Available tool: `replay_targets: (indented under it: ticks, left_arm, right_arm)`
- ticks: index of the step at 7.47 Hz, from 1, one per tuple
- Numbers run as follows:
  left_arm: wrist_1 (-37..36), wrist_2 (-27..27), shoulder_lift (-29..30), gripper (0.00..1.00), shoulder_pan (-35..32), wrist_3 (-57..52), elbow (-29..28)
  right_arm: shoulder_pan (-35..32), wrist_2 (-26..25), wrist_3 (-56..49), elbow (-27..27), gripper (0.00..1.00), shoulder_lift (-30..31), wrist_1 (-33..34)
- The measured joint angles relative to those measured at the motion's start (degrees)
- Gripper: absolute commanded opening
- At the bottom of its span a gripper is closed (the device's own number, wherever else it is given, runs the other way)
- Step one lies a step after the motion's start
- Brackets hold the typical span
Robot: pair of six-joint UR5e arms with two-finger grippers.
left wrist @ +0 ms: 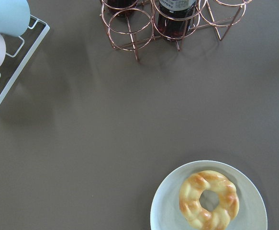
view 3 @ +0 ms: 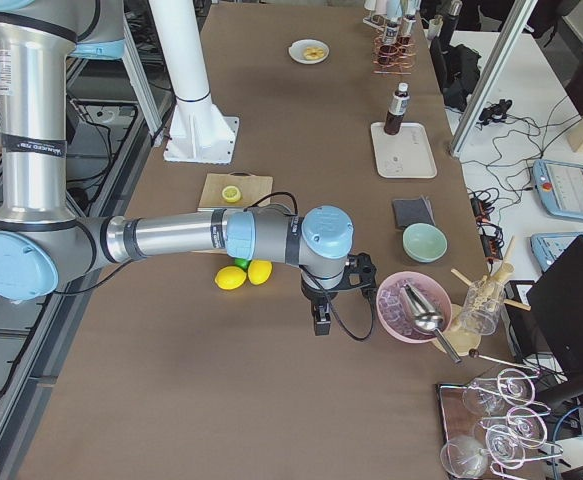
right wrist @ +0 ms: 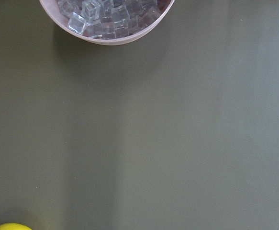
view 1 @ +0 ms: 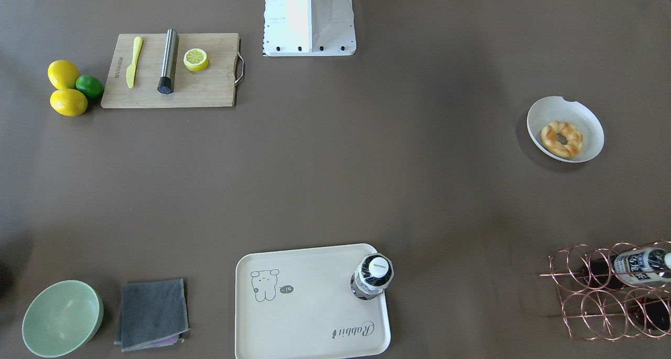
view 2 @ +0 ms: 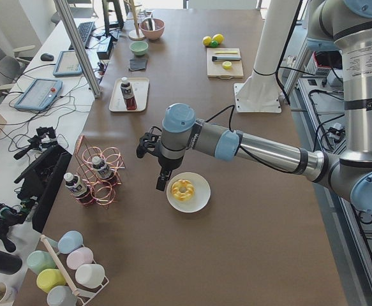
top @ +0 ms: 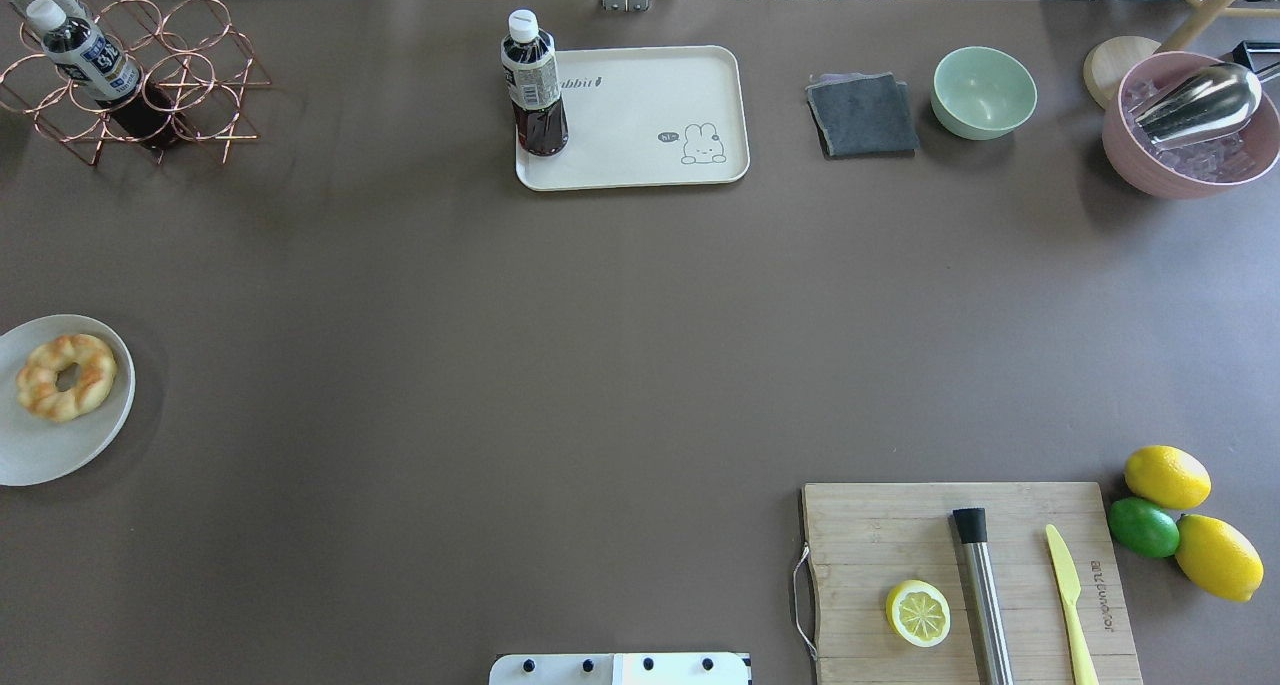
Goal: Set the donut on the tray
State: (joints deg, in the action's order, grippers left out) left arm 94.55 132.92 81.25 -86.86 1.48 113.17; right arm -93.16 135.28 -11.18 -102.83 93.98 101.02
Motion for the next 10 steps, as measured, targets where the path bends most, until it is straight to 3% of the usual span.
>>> replay_targets:
  ticks: [3, 5, 9, 10]
  left_arm:
    - [0.1, 0.1, 1.1, 0.96, 3.3, 1.2, -2.0]
    - [2.2, 0.0, 5.0, 0.97, 8.6, 4.7, -8.1]
    - [33.2, -0.9, 3.5, 0.93, 14.5, 18.1, -26.4]
    - [37.9, -0.8, 3.0, 0.92, 15.3, 19.8, -29.3]
  right_arm:
    - [0.1, 0.4, 0.2, -0.2, 1.00, -0.4, 0.0]
    - [0.1, 1.1, 1.5, -0.3, 1.00, -0.4, 0.1]
    - [0.2, 5.6, 3.8, -0.2, 1.00, 0.0, 0.3]
    - [0.2, 6.3, 3.9, -0.1, 1.00, 0.2, 0.3]
